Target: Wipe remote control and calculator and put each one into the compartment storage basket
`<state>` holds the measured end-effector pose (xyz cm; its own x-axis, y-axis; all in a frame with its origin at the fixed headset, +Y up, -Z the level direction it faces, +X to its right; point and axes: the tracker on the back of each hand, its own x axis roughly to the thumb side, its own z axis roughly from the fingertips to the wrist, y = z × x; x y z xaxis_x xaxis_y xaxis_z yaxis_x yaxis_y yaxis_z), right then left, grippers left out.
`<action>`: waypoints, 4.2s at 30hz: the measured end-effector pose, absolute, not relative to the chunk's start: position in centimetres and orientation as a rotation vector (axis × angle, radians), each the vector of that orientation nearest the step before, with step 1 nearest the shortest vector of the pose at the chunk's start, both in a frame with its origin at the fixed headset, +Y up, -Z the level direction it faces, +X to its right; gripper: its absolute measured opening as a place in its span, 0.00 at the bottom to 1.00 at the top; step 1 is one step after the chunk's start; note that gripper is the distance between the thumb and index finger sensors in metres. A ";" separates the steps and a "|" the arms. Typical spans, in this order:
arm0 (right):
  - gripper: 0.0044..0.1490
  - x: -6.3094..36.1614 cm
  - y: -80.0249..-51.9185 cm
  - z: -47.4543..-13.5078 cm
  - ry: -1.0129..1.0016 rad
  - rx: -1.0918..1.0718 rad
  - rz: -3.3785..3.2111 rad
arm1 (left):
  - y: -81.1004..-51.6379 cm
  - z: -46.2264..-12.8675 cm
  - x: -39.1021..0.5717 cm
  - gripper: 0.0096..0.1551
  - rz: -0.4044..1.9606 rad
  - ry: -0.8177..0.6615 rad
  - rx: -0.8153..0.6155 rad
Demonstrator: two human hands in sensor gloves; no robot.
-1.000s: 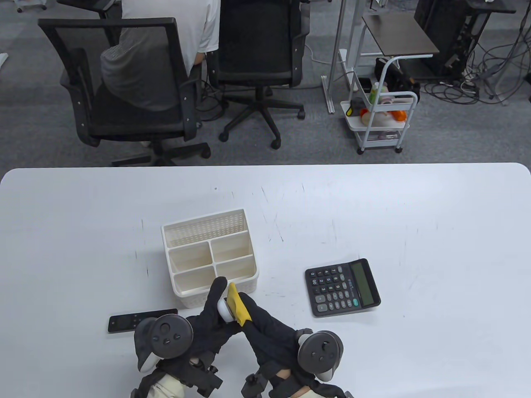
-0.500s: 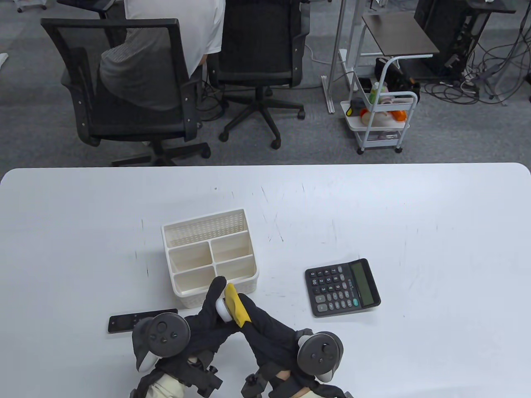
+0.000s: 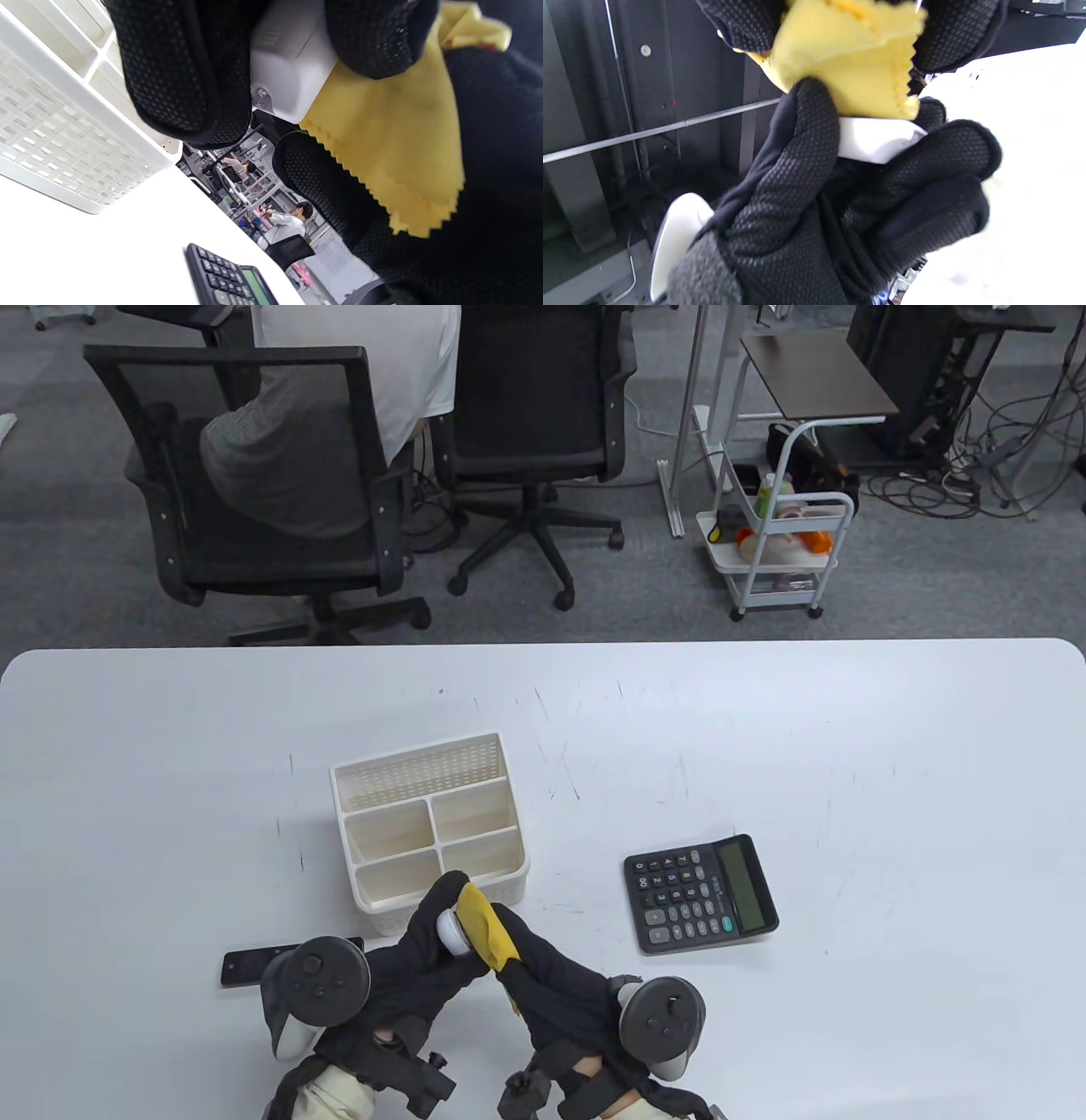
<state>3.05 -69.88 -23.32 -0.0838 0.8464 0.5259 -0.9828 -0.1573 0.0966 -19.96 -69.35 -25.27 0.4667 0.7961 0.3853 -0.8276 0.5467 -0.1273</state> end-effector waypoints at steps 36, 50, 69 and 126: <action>0.31 1.1 -70.3 -22.5 -0.411 0.688 1.964 | -69.5 -25.0 -21.0 0.37 1.211 -0.290 0.057; 0.32 1.6 -70.6 -22.9 -0.425 0.589 2.007 | -69.4 -24.9 -20.3 0.34 1.240 -0.341 -0.009; 0.32 2.4 -71.1 -23.8 -0.340 0.498 1.857 | -68.5 -27.5 -23.9 0.27 1.351 -0.139 0.097; 0.31 5.2 -72.0 -25.4 -0.344 0.364 1.854 | -69.3 -33.8 -24.1 0.24 -0.155 -0.228 0.187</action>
<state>5.16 -72.02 -25.39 -0.2940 0.8613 0.4143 -0.9527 -0.2991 -0.0541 -24.10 -69.26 -33.83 0.9623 -0.1737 0.2095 0.1313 0.9707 0.2014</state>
